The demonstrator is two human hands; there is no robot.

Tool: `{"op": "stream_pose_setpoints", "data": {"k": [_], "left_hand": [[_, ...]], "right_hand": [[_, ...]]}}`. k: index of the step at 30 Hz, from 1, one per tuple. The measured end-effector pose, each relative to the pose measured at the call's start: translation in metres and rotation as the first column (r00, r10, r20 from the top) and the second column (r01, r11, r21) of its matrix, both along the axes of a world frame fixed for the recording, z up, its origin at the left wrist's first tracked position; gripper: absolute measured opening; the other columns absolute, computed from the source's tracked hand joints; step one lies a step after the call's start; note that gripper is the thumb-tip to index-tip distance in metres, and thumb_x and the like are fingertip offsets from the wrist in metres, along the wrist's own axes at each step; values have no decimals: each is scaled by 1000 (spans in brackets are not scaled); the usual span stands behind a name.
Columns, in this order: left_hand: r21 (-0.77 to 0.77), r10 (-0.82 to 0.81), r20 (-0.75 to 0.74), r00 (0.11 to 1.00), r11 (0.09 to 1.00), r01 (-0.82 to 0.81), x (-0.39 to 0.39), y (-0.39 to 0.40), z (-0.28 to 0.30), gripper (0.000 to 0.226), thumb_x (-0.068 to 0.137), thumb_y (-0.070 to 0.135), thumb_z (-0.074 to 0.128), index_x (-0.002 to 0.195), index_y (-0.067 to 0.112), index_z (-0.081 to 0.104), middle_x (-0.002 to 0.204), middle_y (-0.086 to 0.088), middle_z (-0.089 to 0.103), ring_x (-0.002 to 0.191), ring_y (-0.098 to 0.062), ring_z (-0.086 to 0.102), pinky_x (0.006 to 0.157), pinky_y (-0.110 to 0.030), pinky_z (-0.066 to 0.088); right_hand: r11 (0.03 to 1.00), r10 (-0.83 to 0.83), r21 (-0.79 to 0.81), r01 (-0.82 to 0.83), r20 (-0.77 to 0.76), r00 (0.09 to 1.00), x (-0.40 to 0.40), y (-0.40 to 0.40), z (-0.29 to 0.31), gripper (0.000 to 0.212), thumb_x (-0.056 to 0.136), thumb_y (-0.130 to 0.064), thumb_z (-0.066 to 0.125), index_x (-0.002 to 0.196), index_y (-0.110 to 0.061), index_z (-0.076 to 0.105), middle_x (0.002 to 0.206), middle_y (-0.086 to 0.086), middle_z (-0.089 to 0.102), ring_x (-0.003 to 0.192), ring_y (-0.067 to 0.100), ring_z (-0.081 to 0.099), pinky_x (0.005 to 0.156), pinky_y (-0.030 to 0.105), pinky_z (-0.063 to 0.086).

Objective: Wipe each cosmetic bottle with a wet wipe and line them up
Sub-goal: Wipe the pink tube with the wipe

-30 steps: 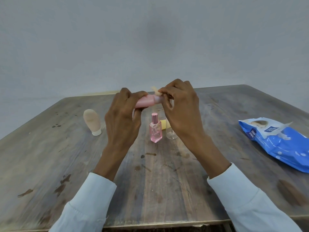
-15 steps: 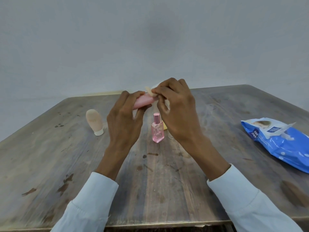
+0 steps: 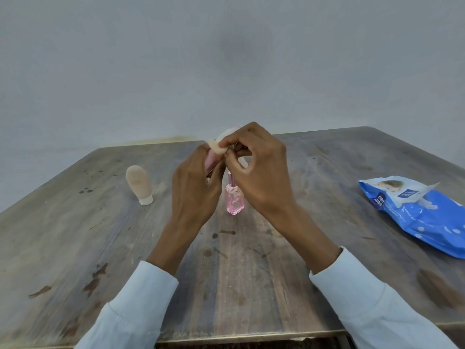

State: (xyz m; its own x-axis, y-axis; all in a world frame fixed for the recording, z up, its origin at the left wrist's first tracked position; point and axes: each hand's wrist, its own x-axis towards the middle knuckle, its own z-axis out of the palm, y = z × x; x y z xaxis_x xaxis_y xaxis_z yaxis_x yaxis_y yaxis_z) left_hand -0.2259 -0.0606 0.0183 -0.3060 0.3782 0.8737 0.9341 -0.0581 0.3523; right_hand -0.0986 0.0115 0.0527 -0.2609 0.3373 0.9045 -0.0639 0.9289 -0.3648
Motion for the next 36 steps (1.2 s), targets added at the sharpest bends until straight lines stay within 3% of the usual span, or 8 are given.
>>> {"op": "stream_pose_setpoints", "data": {"k": [4, 11, 13, 17, 24, 27, 31, 36], "left_hand": [[17, 11, 24, 1000, 1000, -11, -4, 0, 1, 16, 106, 23, 67, 114, 10, 69, 81, 12, 58, 63, -4, 48, 61, -21, 35], [-47, -15, -119, 993, 999, 9, -1, -3, 0, 25, 103, 17, 71, 126, 27, 65, 92, 12, 65, 74, -3, 48, 66, -25, 41], [-58, 42, -134, 990, 997, -50, -3, -4, 0, 22, 104, 22, 70, 126, 20, 68, 94, 7, 69, 75, -2, 47, 67, -21, 41], [-94, 91, 81, 993, 992, -83, 0, -4, 6, 25, 108, 41, 59, 113, 17, 64, 76, 12, 55, 62, -9, 47, 58, -18, 31], [-96, -357, 527, 771, 877, 471, 12, -6, 10, 46, 111, 54, 38, 102, 14, 59, 68, 8, 48, 55, -4, 42, 54, -15, 35], [-28, -450, 592, 668, 817, 576, 9, -9, 14, 52, 108, 50, 38, 98, 1, 53, 68, -13, 37, 54, -14, 29, 49, -25, 26], [7, -468, 607, 642, 811, 585, 9, -11, 16, 47, 107, 50, 36, 89, 9, 50, 68, -11, 38, 55, -16, 29, 50, -26, 26], [65, -505, 636, 583, 788, 612, 15, -7, 11, 38, 109, 44, 30, 121, 21, 57, 80, -9, 61, 64, -15, 48, 53, -29, 33]], "right_hand": [[1000, -22, -3, 22, -6, 1000, -2, 0, -1, 18, 91, 6, 70, 99, -8, 78, 106, 2, 71, 100, 19, 72, 83, 40, 62], [999, -44, -6, 44, 0, 999, 0, 3, 1, 20, 93, 6, 67, 103, -6, 78, 107, 3, 69, 97, 21, 71, 83, 39, 61], [1000, -5, -31, 6, 14, 1000, -1, 3, 1, 20, 92, 7, 67, 101, -6, 79, 106, 3, 69, 95, 16, 72, 83, 34, 62], [983, 37, -179, -43, -33, 999, 5, 7, 6, 20, 90, 6, 72, 96, -10, 82, 102, 0, 74, 88, 8, 74, 82, 21, 60], [935, 56, -341, -100, -135, 989, 14, 11, 14, 15, 94, -1, 76, 102, -13, 80, 105, -3, 77, 92, 9, 76, 84, 27, 63], [945, 92, -305, -120, -104, 990, 13, 7, 14, 14, 93, -1, 76, 101, -12, 80, 105, -4, 77, 93, 9, 76, 84, 25, 63], [941, 130, -310, -134, -35, 991, 10, 5, 12, 16, 93, -1, 75, 101, -14, 80, 105, -6, 76, 90, 8, 75, 82, 26, 64], [952, 175, -255, -166, 10, 985, 8, 4, 9, 20, 90, 7, 71, 96, -10, 81, 104, -1, 74, 86, 11, 74, 79, 20, 61]]}}
